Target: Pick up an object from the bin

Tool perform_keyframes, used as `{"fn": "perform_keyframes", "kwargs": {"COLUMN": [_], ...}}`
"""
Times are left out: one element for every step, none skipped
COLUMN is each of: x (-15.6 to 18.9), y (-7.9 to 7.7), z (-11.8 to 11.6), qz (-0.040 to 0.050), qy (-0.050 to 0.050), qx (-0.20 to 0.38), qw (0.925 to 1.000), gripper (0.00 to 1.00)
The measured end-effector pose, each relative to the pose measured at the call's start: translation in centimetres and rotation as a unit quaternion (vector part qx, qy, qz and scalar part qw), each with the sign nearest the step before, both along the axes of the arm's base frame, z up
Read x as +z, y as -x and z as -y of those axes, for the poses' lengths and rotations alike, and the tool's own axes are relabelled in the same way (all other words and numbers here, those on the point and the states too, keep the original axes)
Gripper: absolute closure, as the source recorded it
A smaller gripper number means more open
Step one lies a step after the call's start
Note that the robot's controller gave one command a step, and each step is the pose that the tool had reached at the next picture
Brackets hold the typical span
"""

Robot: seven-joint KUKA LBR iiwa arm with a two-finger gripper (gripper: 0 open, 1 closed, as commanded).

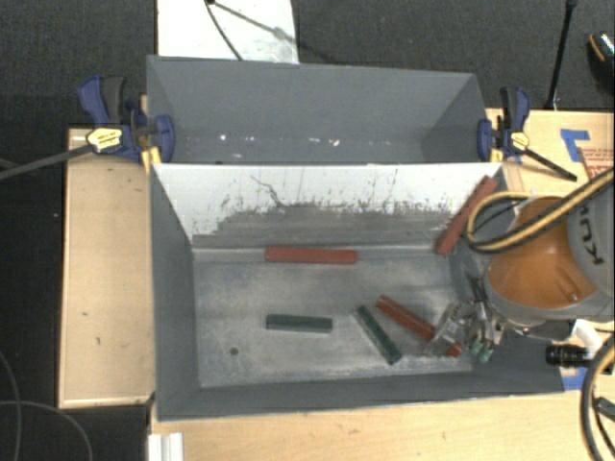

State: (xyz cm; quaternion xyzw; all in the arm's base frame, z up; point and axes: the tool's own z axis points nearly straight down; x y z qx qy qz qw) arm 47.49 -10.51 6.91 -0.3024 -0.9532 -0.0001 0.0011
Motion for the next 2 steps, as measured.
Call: {"fn": "perform_keyframes", "kwargs": {"x": [1.8, 9.4], "y": [-0.1, -0.3], "z": [0.0, 0.0], "qz": [0.0027, 0.0055], "qy": [0.001, 0.001], "qx": [0.004, 0.007], "qw": [1.0000, 1.0000], "gripper": [1.00, 1.00]}}
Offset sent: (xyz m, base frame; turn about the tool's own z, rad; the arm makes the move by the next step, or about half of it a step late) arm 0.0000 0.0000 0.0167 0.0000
